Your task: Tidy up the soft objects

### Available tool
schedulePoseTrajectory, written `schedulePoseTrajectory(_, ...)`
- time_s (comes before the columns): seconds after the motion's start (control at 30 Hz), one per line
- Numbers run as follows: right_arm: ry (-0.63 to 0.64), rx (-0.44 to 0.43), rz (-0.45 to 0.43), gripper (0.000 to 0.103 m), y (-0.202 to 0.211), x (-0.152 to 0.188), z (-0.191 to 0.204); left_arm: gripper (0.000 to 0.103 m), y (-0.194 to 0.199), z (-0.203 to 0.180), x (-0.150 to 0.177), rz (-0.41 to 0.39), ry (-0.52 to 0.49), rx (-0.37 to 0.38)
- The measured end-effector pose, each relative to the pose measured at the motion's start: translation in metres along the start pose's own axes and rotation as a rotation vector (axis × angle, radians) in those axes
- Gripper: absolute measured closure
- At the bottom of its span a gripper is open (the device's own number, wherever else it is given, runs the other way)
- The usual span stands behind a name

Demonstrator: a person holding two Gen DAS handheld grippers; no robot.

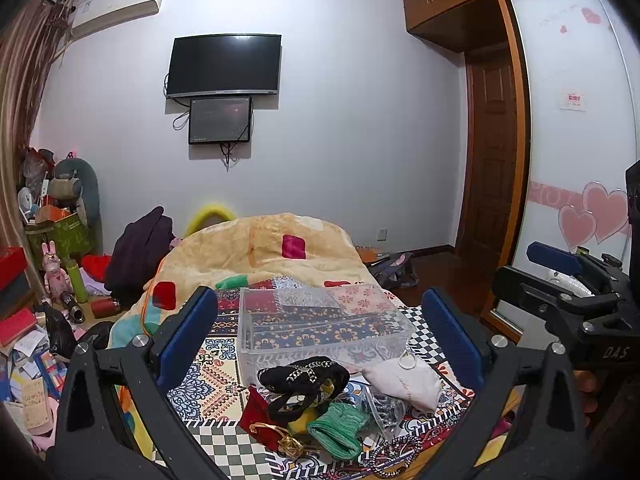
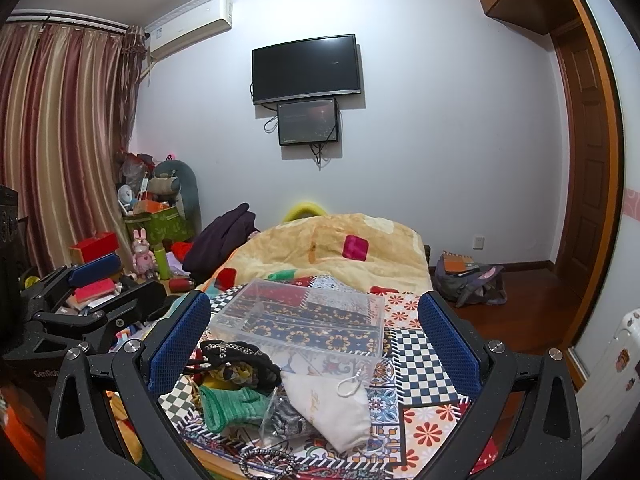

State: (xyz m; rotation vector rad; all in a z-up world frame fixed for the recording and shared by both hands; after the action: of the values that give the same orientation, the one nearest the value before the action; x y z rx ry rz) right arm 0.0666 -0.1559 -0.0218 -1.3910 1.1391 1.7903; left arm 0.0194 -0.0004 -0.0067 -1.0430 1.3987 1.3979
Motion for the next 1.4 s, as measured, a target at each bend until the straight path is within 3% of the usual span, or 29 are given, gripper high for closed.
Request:
schedulePoseTrajectory(0.73, -0.010, -0.020, -0.011, 0.000, 0.000, 0.001, -0.003, 0.000, 0.003, -0.003, 0.000, -0.012, -0.016, 0.007)
schedulePoseTrajectory(1.03, -0.010, -0.045, 0.041, 0.001, -0.014, 0.015, -0.006, 0.000, -0.011, -0.003, 0.015, 0.053, -0.001, 0.048)
schedulePoseTrajectory(1.17, -0.005, -0.050, 0.103, 0.010, -0.026, 0.030, -0.008, 0.020, -0.024, -0.002, 0.027, 0.107, -0.010, 0.049)
schedulePoseTrajectory(1.4, -0.009, -0.054, 0.241, 0.021, -0.050, 0.062, -0.019, 0.031, -0.055, 0.004, 0.057, 0.228, 0.011, 0.054)
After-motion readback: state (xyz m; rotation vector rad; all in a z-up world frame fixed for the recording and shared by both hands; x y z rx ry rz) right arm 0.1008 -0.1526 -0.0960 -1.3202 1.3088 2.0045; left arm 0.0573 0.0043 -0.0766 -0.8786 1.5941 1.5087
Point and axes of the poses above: each gripper's, at about its wrist camera, not at the fingertips, and y roughly against the way its jaws point, z to its left, x to its underside, the point moved 2 cm from there along -y, roughly the way its jaws point, and after that the axes turned 3 degrees about -y, right-handed, at the moved point
